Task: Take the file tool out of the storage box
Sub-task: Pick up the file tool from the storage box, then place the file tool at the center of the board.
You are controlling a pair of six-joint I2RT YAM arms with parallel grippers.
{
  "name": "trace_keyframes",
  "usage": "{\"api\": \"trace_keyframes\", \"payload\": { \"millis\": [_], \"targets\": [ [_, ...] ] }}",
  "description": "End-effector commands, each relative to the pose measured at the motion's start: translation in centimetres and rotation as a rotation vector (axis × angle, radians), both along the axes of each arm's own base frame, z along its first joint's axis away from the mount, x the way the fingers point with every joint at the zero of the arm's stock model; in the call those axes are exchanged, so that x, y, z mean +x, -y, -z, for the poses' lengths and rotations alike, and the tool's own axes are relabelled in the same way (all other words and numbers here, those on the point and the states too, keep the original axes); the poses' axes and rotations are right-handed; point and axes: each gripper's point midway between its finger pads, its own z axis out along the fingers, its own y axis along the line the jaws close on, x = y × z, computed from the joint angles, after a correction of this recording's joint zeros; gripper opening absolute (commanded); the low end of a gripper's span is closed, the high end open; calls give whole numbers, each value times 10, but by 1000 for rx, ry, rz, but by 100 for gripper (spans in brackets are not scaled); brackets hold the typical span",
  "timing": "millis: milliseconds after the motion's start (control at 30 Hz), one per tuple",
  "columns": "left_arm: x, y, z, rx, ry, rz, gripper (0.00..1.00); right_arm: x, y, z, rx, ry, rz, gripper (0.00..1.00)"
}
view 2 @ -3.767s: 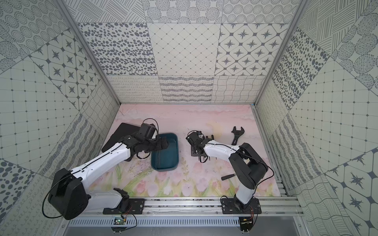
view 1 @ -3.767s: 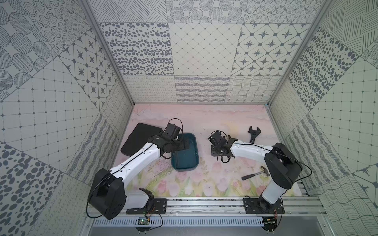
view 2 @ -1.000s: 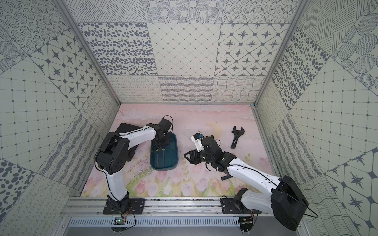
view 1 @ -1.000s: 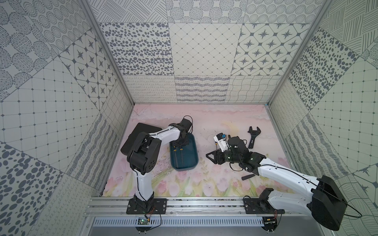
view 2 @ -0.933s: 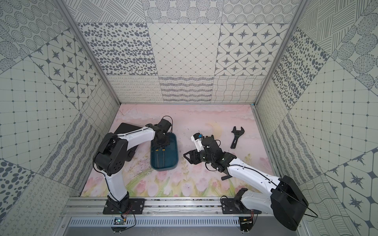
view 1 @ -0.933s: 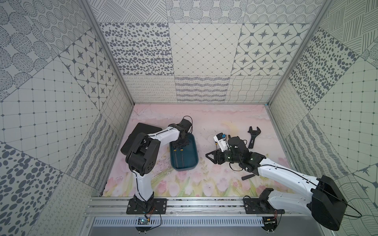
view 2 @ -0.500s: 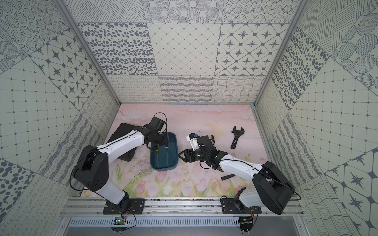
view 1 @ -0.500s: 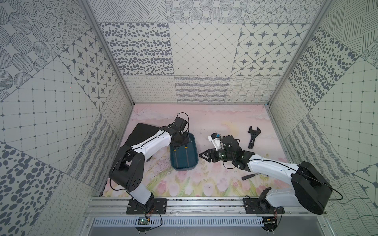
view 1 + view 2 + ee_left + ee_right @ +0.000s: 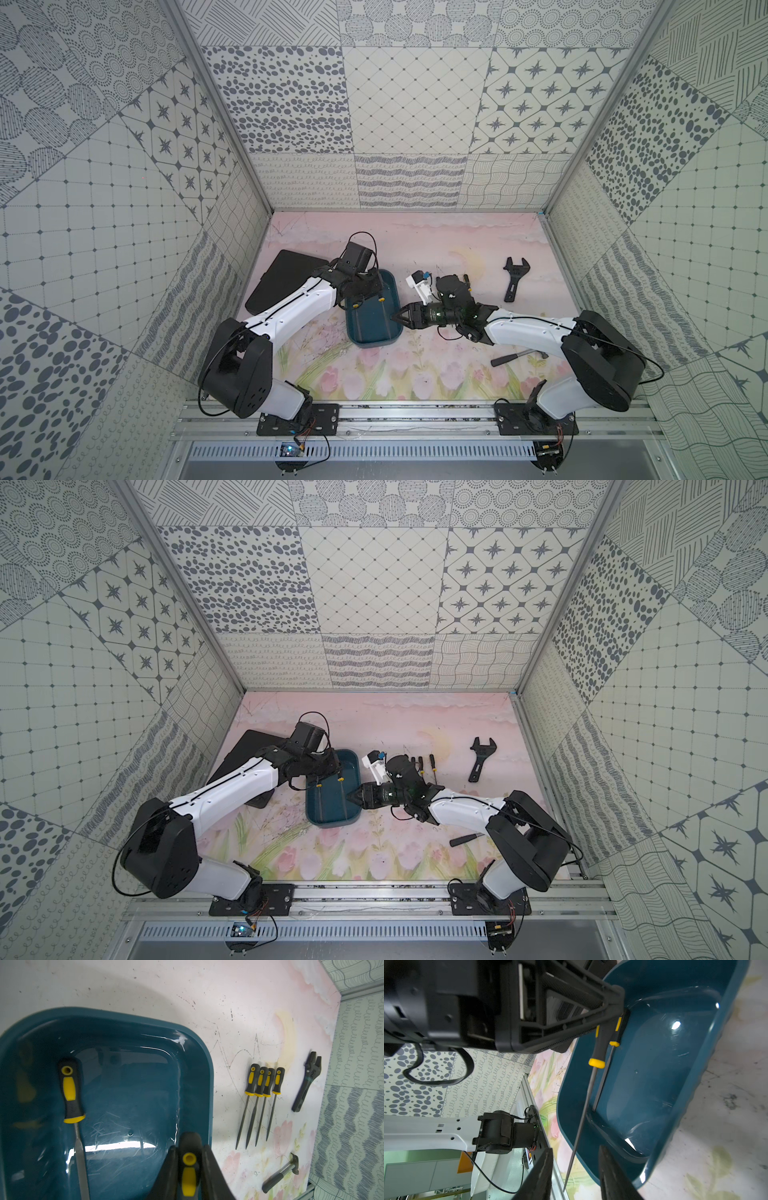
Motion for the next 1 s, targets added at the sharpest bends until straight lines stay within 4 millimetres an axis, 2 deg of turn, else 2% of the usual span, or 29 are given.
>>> {"api": "trace_keyframes", "payload": {
  "millis": [0, 367, 800, 967],
  "targets": [
    [6, 8, -15, -82, 36, -28, 3, 5, -11, -15, 52, 34, -8, 37],
    [8, 8, -21, -101, 51, -50, 1, 1, -17, -6, 48, 15, -20, 26],
    [12, 10, -24, -127, 72, -57, 0, 0, -21, -5, 31, 11, -30, 0],
    [14, 13, -29, -135, 90, -35, 0, 4, -17, -11, 10, 19, -5, 0]
  ]
}}
